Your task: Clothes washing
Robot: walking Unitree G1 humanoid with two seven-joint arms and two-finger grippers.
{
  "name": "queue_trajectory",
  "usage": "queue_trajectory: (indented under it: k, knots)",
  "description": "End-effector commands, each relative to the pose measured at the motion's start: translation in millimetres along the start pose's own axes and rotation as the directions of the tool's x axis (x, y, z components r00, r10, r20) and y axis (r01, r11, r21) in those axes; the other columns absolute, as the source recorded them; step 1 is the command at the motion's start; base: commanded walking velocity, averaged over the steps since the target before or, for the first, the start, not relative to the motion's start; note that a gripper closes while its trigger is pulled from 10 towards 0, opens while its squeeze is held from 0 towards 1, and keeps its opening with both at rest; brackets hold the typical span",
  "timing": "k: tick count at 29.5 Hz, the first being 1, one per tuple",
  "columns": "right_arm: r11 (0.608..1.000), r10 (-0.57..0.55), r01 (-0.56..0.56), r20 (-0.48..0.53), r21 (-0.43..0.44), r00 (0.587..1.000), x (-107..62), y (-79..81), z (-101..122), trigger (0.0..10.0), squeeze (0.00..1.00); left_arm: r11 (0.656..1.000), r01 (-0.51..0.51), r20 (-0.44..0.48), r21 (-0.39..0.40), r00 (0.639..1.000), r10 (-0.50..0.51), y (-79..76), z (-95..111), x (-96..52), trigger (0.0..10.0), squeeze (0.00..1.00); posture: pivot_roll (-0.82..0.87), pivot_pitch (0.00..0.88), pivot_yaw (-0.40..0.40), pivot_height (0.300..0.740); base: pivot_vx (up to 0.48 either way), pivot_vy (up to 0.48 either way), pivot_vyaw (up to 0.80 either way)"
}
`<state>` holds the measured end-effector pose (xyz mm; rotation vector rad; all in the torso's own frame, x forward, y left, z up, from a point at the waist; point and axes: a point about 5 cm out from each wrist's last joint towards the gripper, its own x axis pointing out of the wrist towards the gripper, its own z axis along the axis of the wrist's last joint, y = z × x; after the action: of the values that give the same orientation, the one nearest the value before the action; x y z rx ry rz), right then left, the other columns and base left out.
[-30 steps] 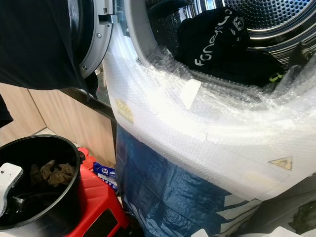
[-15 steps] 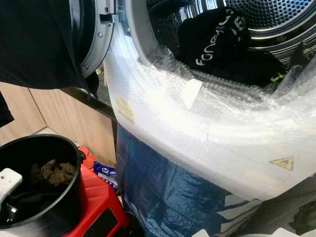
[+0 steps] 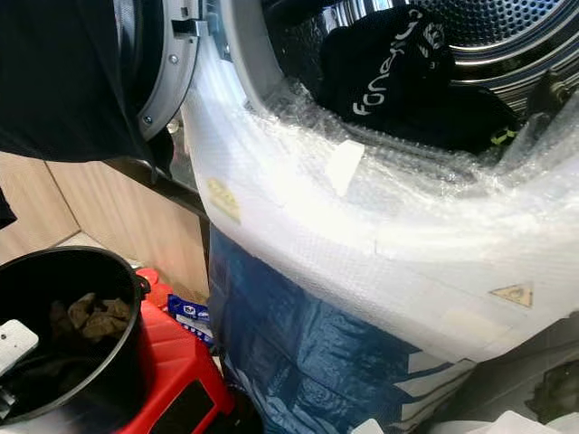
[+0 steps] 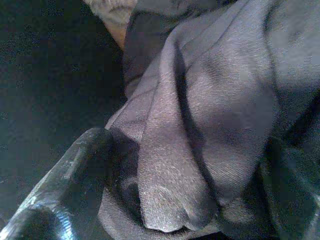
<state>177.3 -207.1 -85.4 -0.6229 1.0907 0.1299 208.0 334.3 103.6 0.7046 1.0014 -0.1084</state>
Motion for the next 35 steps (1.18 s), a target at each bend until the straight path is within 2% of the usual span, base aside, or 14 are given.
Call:
queue_trajectory:
  k: [1, 4, 5, 7, 11, 12, 13, 14, 35]
  knots:
    - [1.0, -0.008, 0.008, -0.01, 0.001, 1.0, 0.3, -5.1, -2, 10.0, 0.0, 0.999, -0.037, -0.066, 0.039, 0.997, 0.039, 3.4, -11, 2.4, 10.0, 0.0, 0.21, 0.135, -0.088, 0.74, 0.0, 0.0, 0.0]
    - [1.0, -0.013, 0.013, -0.006, -0.002, 1.0, 0.4, -6.3, -1, 10.0, 0.0, 0.998, -0.051, -0.047, -0.029, 0.998, 0.05, 4.1, -10, 4.2, 10.0, 0.0, 0.21, 0.135, -0.088, 0.74, 0.0, 0.0, 0.0]
    - [1.0, -0.013, 0.013, -0.005, -0.004, 1.0, 0.5, -6.9, -1, 10.0, 0.0, 0.996, -0.029, -0.036, -0.085, 0.999, 0.026, 1.8, -10, 5.3, 10.0, 0.0, 0.21, 0.134, -0.093, 0.74, 0.0, 0.0, 0.0]
    - [1.0, -0.013, 0.013, -0.005, -0.005, 1.0, 0.5, -7.4, -1, 10.0, 0.0, 0.989, 0.0, -0.032, -0.145, 0.999, -0.005, 0.6, -14, 9.1, 10.0, 0.0, 0.22, 0.133, -0.1, 0.74, 0.0, 0.0, 0.0]
    - [1.0, -0.012, 0.012, -0.004, -0.015, 1.0, 0.6, -9.7, -1, 10.0, 0.0, 0.986, -0.014, -0.073, -0.166, 0.997, 0.001, 7.9, -30, 13.0, 10.0, 0.0, 0.21, 0.136, -0.104, 0.74, 0.0, 0.0, 0.0]
    - [1.0, -0.015, 0.015, -0.005, -0.016, 1.0, 0.7, -11.1, -1, 10.0, 0.0, 0.983, -0.016, -0.076, -0.182, 0.997, 0.002, 10.8, -33, 12.6, 8.1, 0.0, 0.21, 0.137, -0.104, 0.74, 0.0, 0.0, 0.0]
    - [1.0, -0.016, 0.016, -0.005, -0.017, 1.0, 0.7, -11.9, -2, 10.0, 0.0, 0.981, -0.017, -0.077, -0.193, 0.997, 0.002, 12.7, -35, 12.3, 8.1, 0.0, 0.21, 0.137, -0.104, 0.74, 0.0, 0.0, 0.0]
    - [1.0, -0.017, 0.017, -0.006, -0.018, 1.0, 0.7, -12.6, -2, 10.0, 0.0, 0.981, -0.021, -0.078, -0.194, 0.997, 0.006, 14.4, -36, 11.7, 0.0, 0.0, 0.21, 0.137, -0.105, 0.74, 0.0, 0.0, 0.0]
    - [1.0, -0.022, 0.022, 0.014, -0.019, 1.0, 1.2, -15.1, 7, 10.0, 0.0, 0.986, -0.04, -0.061, -0.164, 0.998, 0.03, 21.2, -35, 11.7, 0.0, 0.0, 0.22, 0.128, -0.111, 0.74, 0.0, 0.0, 0.0]
